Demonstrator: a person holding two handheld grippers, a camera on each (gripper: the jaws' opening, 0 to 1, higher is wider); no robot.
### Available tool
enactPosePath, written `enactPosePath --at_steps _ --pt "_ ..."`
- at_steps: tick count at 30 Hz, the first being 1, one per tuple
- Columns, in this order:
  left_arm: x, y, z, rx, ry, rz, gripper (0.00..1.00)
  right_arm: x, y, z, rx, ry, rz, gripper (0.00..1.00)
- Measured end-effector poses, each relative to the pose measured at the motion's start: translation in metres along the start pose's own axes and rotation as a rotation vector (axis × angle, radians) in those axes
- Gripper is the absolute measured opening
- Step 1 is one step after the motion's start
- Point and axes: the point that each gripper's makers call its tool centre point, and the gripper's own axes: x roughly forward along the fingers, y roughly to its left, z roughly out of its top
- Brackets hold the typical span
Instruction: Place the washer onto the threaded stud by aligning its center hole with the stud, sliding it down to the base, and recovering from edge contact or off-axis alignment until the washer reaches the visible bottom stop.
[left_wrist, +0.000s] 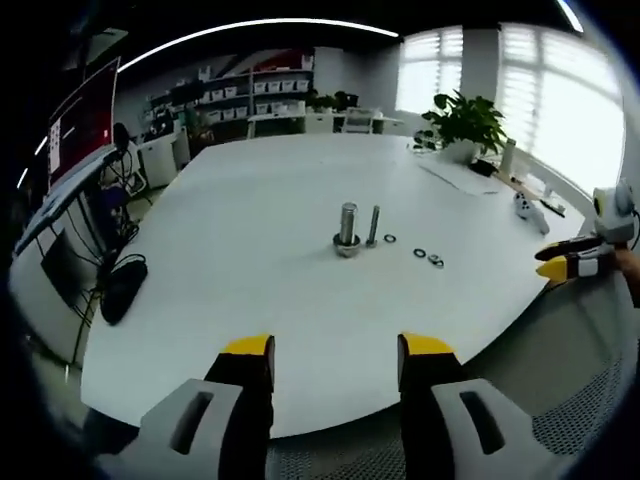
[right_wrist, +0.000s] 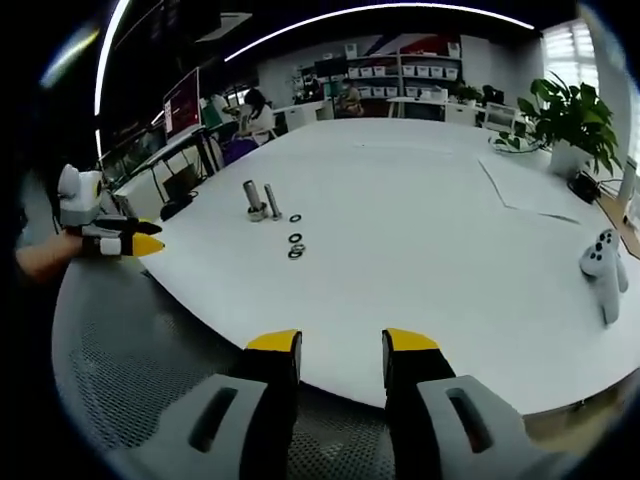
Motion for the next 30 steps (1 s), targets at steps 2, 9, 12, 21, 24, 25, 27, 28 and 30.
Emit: enactPosePath --at_steps 2,9,12,21,24,25,27,28,30 --pt "-0.001 0.002 -0.001 0.010 0.003 0.015 0.46 0.000 0.007 0.008 -0.016 -0.054 0.048 0.35" --pt "0.001 0.014 -0.007 0.031 0.036 0.083 0.39 0.001 0.008 0.000 -0.015 0.003 0.081 0.42" --pt "0.001 0.016 -0.008 0.023 0.039 0.086 0.34 0.003 0.011 -0.002 -0.053 0.042 0.124 0.43" --pt "0.000 0.019 -0.011 0.041 0.050 0.108 0.31 0.015 -0.002 0.016 -0.112 0.110 0.192 0.51" --pt "0.000 0.019 -0.014 0.065 0.067 0.109 0.28 0.021 -0.006 0.027 -0.137 0.113 0.198 0.52" --pt "0.001 0.018 -0.016 0.091 0.079 0.102 0.23 0.024 -0.007 0.033 -0.145 0.110 0.197 0.53" --pt "0.000 0.019 -0.015 0.106 0.074 0.106 0.19 0.030 -0.009 0.039 -0.166 0.121 0.199 0.55" --pt "0.000 0.019 -0.014 0.102 0.072 0.106 0.19 0.033 -0.009 0.042 -0.177 0.126 0.203 0.55" --pt "0.000 0.019 -0.014 0.100 0.065 0.104 0.20 0.040 -0.009 0.050 -0.215 0.137 0.217 0.54"
